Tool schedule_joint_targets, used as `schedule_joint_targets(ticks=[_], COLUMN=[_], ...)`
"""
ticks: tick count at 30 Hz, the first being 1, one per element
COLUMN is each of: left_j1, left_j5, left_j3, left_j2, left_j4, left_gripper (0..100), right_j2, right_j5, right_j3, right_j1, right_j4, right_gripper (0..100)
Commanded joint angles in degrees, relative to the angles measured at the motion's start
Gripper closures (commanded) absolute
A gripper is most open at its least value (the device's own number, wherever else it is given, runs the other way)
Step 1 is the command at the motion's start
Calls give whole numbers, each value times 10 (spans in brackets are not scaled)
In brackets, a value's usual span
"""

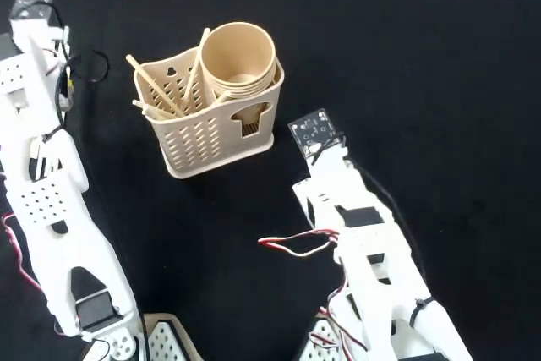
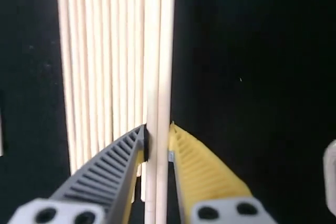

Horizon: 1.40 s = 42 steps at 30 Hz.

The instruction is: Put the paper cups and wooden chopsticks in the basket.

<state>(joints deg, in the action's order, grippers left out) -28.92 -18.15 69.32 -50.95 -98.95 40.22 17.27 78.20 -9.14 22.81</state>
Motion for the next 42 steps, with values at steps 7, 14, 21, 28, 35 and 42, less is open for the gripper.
schedule_joint_targets(ticks=[7,14,21,28,35,42], left_j1=[-20,19,95,152,240,306], left_j5=[73,109,131,174,211,215], left_j3=[44,-109,-360,-804,-1251,-1349], left_j2=[153,431,785,1086,1327,1349], left_j4=[-22,-20,71,411,833,920], left_gripper=[971,971,971,971,971,971], right_j2=[17,17,17,17,17,17], right_j5=[4,4,4,4,4,4], right_j3=[-4,-4,-4,-3,-3,-4], right_j1=[-7,-7,-7,-7,-7,-7], right_j4=[-12,-12,-12,-12,-12,-12], right_gripper=[985,985,985,985,985,985])
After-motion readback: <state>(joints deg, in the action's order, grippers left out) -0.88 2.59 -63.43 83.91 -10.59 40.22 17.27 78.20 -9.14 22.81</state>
